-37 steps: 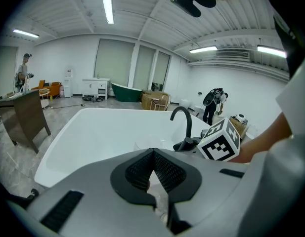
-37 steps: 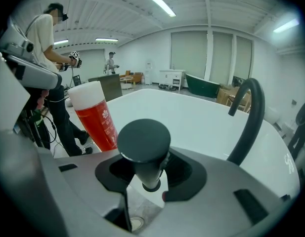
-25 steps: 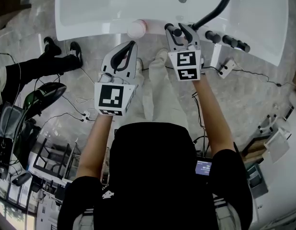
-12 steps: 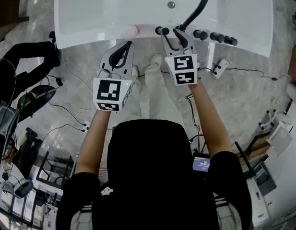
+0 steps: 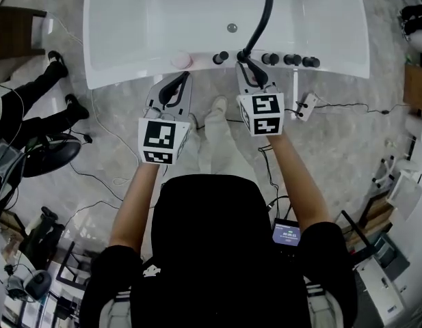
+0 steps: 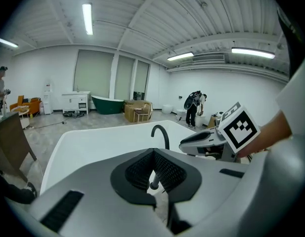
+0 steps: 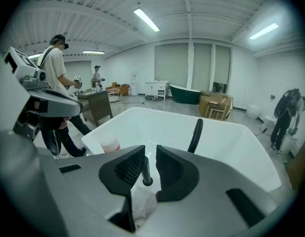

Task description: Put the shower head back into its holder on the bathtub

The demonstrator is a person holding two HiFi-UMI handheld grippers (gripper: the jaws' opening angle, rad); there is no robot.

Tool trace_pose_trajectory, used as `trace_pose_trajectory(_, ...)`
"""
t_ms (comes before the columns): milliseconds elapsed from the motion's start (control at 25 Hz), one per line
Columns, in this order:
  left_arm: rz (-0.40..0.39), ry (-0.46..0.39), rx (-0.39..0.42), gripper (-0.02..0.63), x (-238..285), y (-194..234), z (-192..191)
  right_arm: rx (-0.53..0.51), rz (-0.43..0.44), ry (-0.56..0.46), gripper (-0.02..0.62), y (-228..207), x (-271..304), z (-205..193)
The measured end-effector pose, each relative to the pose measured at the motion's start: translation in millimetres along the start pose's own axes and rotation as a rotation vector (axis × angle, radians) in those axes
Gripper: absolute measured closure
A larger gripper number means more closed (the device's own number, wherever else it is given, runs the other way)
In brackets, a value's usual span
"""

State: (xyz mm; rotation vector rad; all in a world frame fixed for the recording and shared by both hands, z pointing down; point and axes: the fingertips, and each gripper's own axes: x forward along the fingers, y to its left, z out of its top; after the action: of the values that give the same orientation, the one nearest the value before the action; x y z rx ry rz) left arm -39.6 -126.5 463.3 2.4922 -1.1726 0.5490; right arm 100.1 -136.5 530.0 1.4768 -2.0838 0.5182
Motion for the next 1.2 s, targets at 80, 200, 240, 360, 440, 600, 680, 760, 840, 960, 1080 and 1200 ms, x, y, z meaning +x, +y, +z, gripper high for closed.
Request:
trace_pose_trajectory(80, -0.013, -0.003, 0.054, 0.595, -7.0, -3.4, 6.1, 0.003, -0.027, -0.020, 0.520, 0.2, -13.9, 12.5)
trace_pose_trajectory(200, -0.025, -0.008, 0.073, 0.595, -18.2, -9.1, 15.4, 0.005, -0.048, -0.045, 0.551, 3.4, -36.8, 28.5)
trace_pose_trajectory(240, -0.028, -0.014, 0.074, 0.595, -21.6, -10.4, 19.4, 0.006, -0.057, -0.053, 0.556, 4.2, -43.6, 33.5)
trace_pose_trajectory(360, -0.039, -0.028, 0.089, 0.595, -32.2, -13.7, 29.8, 0.012, -0.081, -0.081, 0.566, 7.4, -63.3, 49.1)
trace_pose_trajectory(440, -0.044, -0.037, 0.101, 0.595, -41.2, -15.3, 36.3, 0.023, -0.091, -0.104, 0.569, 11.2, -77.6, 60.6)
trace_pose_trajectory(600, -0.047, -0.076, 0.123, 0.595, -64.7, -14.9, 53.6, 0.039, -0.110, -0.160, 0.571, 24.9, -108.4, 86.0)
trace_pose_trajectory(680, -0.051, -0.101, 0.133, 0.595, -76.6, -15.0, 61.9, 0.038, -0.120, -0.188, 0.572, 32.7, -123.6, 96.9)
trace_pose_trajectory(760, -0.054, -0.123, 0.144, 0.595, -89.9, -15.7, 68.1, 0.035, -0.128, -0.215, 0.572, 41.6, -138.7, 104.7)
trace_pose_trajectory(840, -0.056, -0.142, 0.151, 0.595, -105.4, -16.2, 72.1, 0.032, -0.135, -0.239, 0.572, 52.1, -153.4, 109.7)
trace_pose_trajectory(960, -0.061, -0.164, 0.165, 0.595, -126.0, -16.0, 76.7, 0.025, -0.149, -0.274, 0.572, 66.5, -173.2, 117.4)
trace_pose_trajectory(1080, -0.061, -0.185, 0.181, 0.595, -141.3, -14.5, 81.1, 0.015, -0.165, -0.307, 0.572, 77.5, -189.1, 125.2)
trace_pose_trajectory(1200, -0.061, -0.206, 0.186, 0.595, -153.5, -15.0, 86.9, 0.014, -0.180, -0.333, 0.572, 84.1, -202.6, 131.6)
